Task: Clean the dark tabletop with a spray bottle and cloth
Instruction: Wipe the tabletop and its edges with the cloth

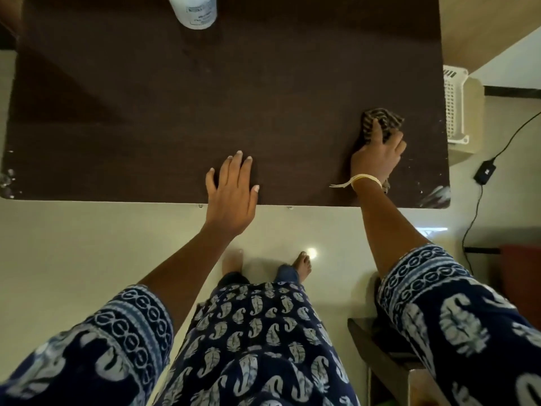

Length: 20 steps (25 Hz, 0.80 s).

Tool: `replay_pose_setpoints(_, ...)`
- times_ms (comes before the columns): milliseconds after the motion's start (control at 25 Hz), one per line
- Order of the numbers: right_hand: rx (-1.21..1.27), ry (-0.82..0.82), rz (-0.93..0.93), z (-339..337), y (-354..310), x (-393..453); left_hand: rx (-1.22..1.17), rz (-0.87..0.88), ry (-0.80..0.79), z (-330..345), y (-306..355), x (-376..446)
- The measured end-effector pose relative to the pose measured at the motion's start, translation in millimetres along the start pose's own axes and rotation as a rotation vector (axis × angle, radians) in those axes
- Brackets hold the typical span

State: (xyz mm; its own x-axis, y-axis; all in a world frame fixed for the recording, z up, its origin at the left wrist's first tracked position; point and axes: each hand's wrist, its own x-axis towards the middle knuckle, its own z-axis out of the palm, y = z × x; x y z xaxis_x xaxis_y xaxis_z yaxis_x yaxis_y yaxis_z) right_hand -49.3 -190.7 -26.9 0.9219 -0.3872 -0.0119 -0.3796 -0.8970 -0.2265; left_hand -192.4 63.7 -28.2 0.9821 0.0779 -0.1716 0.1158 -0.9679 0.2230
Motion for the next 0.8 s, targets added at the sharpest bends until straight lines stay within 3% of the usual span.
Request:
replay_pose_setpoints(160,-0.035,-0.007,0.07,-14.0,43.0,24.6,-0.02,0.083,-0.01,12.9,73.5,18.7)
replay_pose_setpoints(320,0.109,0.06,0.238,-33.0,46.6,44.5,-0.03,0.129,0.002,24.5,139.0,37.4)
replay_pose_setpoints(400,0.145,0.099,0.083,-34.3,24.6,36.4,-0.038,0.117,-0.016,29.8,162.4,47.5)
replay_pose_setpoints(520,0.01,-0.042,-0.449,-18.9,2.1,8.7,-0.004,0.065,-0.048,39.6,176.7,53.8)
replay_pose_setpoints(600,-0.078,-0.073,-0.576,-8.0,6.1,21.0,0.034,0.051,-0.033,42.3,177.0,54.9)
replay_pose_setpoints(800,-0.231,-0.003,-0.215,-14.6,34.9,110.9,0.07,0.043,0.035,44.7,179.5,53.3)
